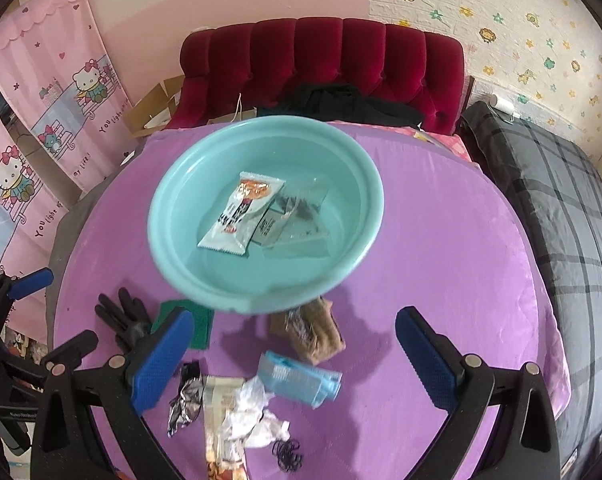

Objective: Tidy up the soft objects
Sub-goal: 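Withdraw both tools from the basin back toward the remaining items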

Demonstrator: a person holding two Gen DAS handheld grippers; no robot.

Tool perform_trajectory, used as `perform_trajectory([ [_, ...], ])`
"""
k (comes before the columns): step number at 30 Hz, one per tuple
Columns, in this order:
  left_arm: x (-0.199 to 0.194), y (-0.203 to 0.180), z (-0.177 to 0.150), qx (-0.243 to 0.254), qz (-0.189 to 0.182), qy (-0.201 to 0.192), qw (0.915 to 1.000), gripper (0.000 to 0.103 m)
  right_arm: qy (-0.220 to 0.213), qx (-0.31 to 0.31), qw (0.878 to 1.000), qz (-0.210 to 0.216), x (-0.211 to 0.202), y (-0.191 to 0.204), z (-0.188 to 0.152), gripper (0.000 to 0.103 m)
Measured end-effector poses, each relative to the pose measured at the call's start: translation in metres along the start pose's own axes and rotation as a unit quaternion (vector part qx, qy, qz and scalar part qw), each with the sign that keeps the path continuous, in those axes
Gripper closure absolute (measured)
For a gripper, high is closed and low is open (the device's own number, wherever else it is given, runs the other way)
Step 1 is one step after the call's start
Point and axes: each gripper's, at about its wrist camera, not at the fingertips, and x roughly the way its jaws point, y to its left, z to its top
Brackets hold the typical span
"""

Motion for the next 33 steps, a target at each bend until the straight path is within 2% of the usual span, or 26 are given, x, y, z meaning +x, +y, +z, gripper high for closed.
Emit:
perform_trajectory([
  [12, -0.008, 0.010, -0.049, -0.011, 0.005, 0.011, 0.9999, 0.000, 0.014, 0.011, 1.000, 0.003, -0.004, 0.002, -0.049, 0.000],
  [22, 0.011, 0.014, -0.082, -0.023, -0.001, 0.034, 0.9991, 0.000, 0.042, 0.020, 0.999, 0.011, 0.015, 0.008, -0.086, 0.000],
  [33, 0.022, 0.021, -0.096, -0.035, -0.006, 0.045, 0.9983, 0.000, 0.072, 0.017, 0.997, 0.020, 0.041, 0.019, -0.095, 0.000],
])
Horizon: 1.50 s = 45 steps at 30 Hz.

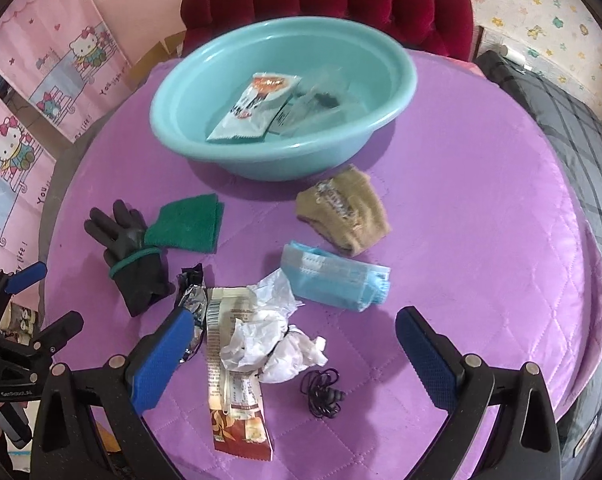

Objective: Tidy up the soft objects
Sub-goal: 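Withdraw both tools from the basin back toward the remaining items, then grasp the black rubber glove with the left tool while the right tool grasps the white tissues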

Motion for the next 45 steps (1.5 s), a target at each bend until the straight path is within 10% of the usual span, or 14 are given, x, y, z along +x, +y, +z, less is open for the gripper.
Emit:
perform_trajectory([
  [7, 0.009, 0.003, -0.005, -0.002, 0.002, 0.011, 0.9999, 0.000, 0.022, -0.007, 1.000, 0.008, 0.024, 0.011, 0.001, 0.001],
  [13, 0.016, 0.006, -0.007, -0.011, 0.000, 0.017, 0.9998, 0.000, 0.042, -0.011, 0.999, 0.008, 0.040, 0.019, 0.000, 0.022],
  [16, 0.020, 0.007, -0.008, -0.017, 0.002, 0.020, 0.9997, 0.000, 0.051, -0.015, 0.998, 0.019, 0.049, 0.023, -0.001, 0.088],
  [41, 0.055, 0.004, 0.026, -0.102, -0.014, 0.026, 0.9943, 0.000, 0.028, -0.036, 0.999, 0.010, 0.013, 0.016, 0.000, 0.091],
  [45, 0.063, 0.000, 0.033, -0.101, -0.009, 0.037, 0.9942, 0.020, 0.026, -0.043, 0.999, 0.001, 0.010, 0.011, 0.001, 0.091],
])
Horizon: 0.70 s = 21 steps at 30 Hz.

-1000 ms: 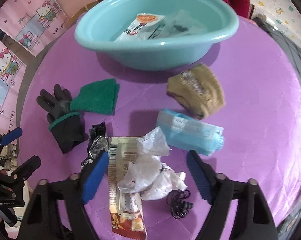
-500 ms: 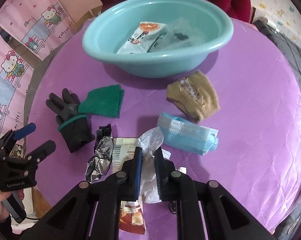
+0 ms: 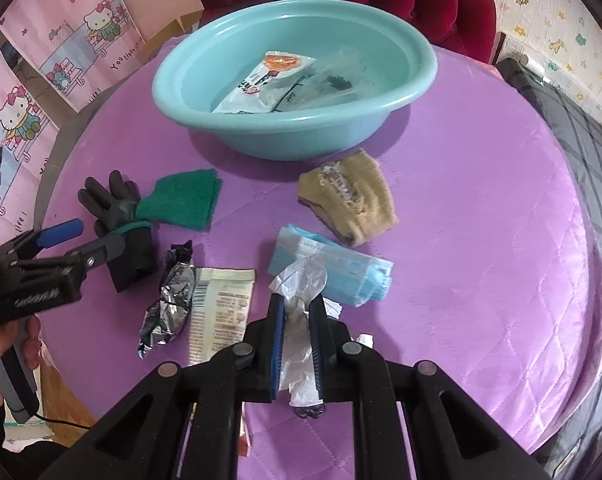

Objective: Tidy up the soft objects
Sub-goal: 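Grasp the black rubber glove with the left tool while the right tool grasps the white tissues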

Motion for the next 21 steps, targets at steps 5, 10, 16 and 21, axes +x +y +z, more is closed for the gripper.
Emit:
perform_trajectory([
  [5, 0.009, -0.004, 0.001, 0.014, -0.022, 0.019, 0.9995, 0.068, 0.001, -0.001, 1.000, -0.006, -0.009, -0.006, 0.004, 0.091],
  [10, 0.003, -0.003, -0.003, 0.018, -0.023, 0.020, 0.9994, 0.089, 0.000, -0.003, 1.000, -0.005, -0.015, -0.007, 0.007, 0.091],
  [16, -0.009, -0.005, -0.013, 0.023, -0.022, 0.019, 0.9993, 0.090, -0.004, -0.003, 1.000, 0.002, -0.019, -0.006, 0.009, 0.091],
  [21, -0.026, -0.003, -0.022, 0.027, -0.029, 0.014, 0.9991, 0.090, -0.005, -0.007, 1.000, 0.005, -0.024, -0.006, 0.008, 0.091],
])
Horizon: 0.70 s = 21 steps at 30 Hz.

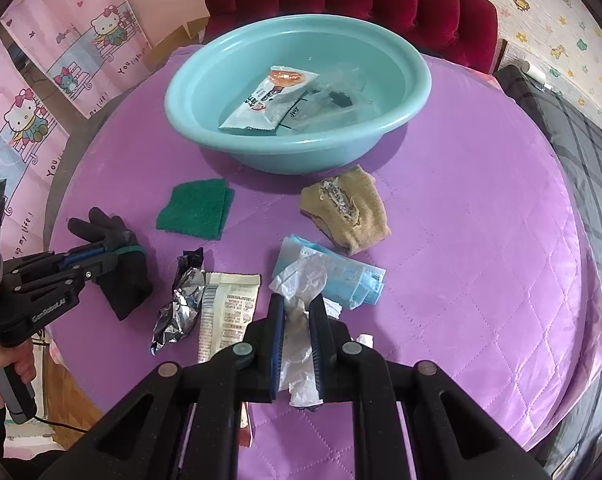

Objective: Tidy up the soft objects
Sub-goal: 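Grasp the black rubber glove with the left tool while the right tool grasps the white tissues, then carry the black glove and tissues over the teal basin and release both inside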

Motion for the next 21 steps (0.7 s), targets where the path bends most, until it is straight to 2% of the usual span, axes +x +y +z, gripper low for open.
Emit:
perform_trajectory([
  [3, -0.012, -0.002, -0.004, 0.006, -0.016, -0.002, 0.9999, 0.091, -0.001, -0.001, 1.000, 0.003, -0.002, 0.001, -0.001, 0.091],
  [9, -0.026, -0.014, -0.008, 0.022, -0.024, -0.011, 0.9994, 0.091, -0.006, -0.006, 1.000, 0.005, -0.008, 0.001, -0.003, 0.091],
  [21, -0.052, -0.052, -0.004, 0.086, -0.045, -0.019, 0.9951, 0.091, 0.000, -0.008, 1.000, 0.008, -0.012, 0.001, -0.003, 0.091],
])
